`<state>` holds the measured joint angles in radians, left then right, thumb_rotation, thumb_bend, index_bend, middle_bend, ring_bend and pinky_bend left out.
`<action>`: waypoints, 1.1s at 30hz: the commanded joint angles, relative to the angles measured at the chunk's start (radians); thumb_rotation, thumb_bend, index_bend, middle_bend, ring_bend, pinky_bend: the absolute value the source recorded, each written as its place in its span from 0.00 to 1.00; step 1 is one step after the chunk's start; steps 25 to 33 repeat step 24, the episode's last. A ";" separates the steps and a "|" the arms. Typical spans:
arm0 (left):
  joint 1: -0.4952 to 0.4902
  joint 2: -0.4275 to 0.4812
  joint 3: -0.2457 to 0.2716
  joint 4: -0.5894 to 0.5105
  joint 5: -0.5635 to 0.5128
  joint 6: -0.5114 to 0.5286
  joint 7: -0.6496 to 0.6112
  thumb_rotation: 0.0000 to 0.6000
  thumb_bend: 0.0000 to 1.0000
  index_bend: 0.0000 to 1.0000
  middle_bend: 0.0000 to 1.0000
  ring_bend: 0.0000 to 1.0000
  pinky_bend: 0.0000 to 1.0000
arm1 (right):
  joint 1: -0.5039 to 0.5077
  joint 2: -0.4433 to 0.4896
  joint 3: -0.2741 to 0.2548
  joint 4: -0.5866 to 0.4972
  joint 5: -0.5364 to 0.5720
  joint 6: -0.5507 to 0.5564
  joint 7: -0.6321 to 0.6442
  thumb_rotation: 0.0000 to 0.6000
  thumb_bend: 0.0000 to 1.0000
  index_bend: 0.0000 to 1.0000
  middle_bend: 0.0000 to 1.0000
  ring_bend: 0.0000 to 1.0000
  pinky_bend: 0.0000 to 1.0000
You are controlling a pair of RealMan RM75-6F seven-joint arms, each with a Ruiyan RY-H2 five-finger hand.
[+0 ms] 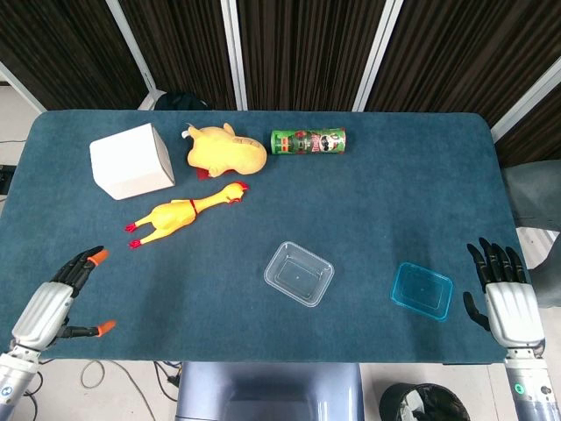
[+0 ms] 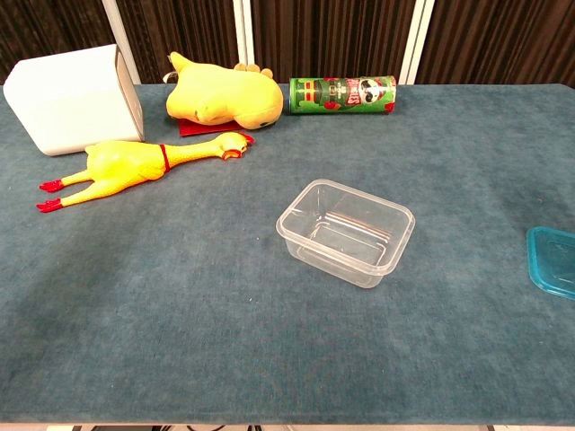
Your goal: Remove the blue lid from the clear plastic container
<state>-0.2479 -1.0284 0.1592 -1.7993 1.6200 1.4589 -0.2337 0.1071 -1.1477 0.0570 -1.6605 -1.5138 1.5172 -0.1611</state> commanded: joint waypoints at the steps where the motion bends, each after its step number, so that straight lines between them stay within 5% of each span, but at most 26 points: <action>1: 0.042 -0.027 0.012 0.067 0.019 0.040 0.046 1.00 0.07 0.00 0.00 0.00 0.08 | -0.023 0.023 -0.035 0.002 -0.040 0.016 0.014 1.00 0.42 0.00 0.00 0.00 0.00; 7: 0.097 -0.055 0.002 0.189 0.051 0.115 0.207 1.00 0.05 0.00 0.00 0.00 0.00 | -0.058 0.064 -0.093 0.016 -0.123 0.050 -0.011 1.00 0.16 0.00 0.00 0.00 0.00; 13: 0.115 -0.089 -0.027 0.235 0.055 0.137 0.310 1.00 0.03 0.00 0.00 0.00 0.00 | -0.064 0.066 -0.096 0.019 -0.121 0.042 0.011 1.00 0.15 0.00 0.00 0.00 0.00; 23: 0.133 -0.092 -0.089 0.255 -0.001 0.157 0.300 1.00 0.03 0.00 0.00 0.00 0.00 | -0.067 0.029 -0.070 0.054 -0.121 0.064 0.035 1.00 0.15 0.00 0.00 0.00 0.00; 33: 0.136 -0.092 -0.091 0.254 -0.008 0.155 0.300 1.00 0.03 0.00 0.00 0.00 0.00 | -0.069 0.027 -0.065 0.054 -0.115 0.068 0.038 1.00 0.15 0.00 0.00 0.00 0.00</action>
